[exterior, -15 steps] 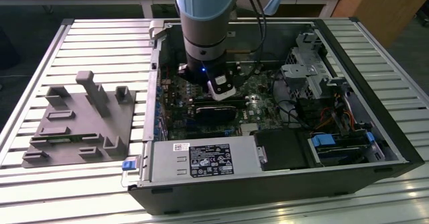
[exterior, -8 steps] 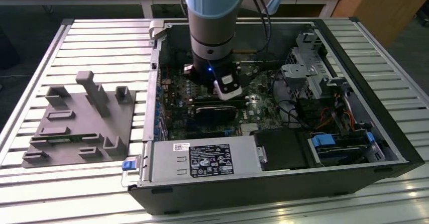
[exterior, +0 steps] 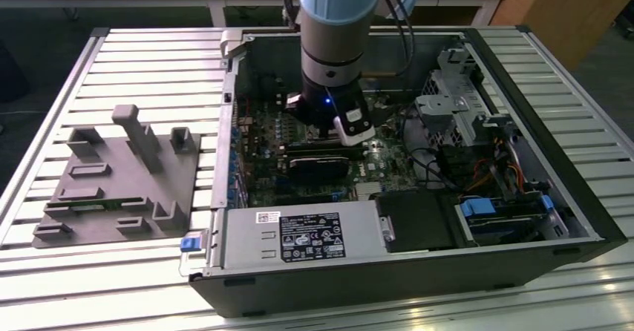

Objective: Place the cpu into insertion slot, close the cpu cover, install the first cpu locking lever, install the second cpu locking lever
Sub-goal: 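Install the second cpu locking lever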

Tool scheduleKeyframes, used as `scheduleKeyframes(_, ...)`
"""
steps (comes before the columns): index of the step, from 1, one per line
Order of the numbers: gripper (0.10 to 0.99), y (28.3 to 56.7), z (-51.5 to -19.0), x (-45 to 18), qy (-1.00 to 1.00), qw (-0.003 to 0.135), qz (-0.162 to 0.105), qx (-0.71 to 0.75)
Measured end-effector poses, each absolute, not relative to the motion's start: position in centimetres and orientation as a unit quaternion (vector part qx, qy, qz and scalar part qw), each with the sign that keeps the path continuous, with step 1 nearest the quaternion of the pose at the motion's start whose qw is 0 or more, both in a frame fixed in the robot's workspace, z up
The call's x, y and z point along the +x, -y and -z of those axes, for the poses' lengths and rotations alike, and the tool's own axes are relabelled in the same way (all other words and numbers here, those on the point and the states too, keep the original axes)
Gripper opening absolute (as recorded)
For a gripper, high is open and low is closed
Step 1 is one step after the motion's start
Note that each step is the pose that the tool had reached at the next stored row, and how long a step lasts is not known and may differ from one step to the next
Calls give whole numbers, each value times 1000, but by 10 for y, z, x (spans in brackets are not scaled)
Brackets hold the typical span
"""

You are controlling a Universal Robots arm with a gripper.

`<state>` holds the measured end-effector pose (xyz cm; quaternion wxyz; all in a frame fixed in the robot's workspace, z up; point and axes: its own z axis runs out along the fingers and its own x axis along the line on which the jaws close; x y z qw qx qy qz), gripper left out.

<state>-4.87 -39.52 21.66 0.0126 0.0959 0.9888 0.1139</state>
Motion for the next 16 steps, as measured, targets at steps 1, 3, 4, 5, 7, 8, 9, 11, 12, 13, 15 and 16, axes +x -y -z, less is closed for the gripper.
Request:
scheduleKeyframes(1,106,394,-217,-48,-989,13,-110,96)
scheduleKeyframes(3,106,391,-217,-46,-990,14,-101,96)
scheduleKeyframes(4,106,389,-216,-46,-990,14,-99,96)
scheduleKeyframes(5,106,386,-216,-46,-990,14,-98,96)
scheduleKeyframes(7,106,378,-216,-45,-991,14,-96,96)
scheduleKeyframes(8,106,374,-216,-45,-991,14,-95,96)
scheduleKeyframes(9,106,371,-216,-45,-991,15,-93,96)
scheduleKeyframes(11,106,366,-216,-44,-991,15,-89,96)
scheduleKeyframes(12,106,364,-216,-43,-991,15,-87,96)
scheduleKeyframes(13,106,363,-216,-42,-992,15,-85,95)
scheduleKeyframes(15,106,360,-216,-40,-992,16,-79,96)
scheduleKeyframes(16,106,359,-215,-39,-992,16,-76,95)
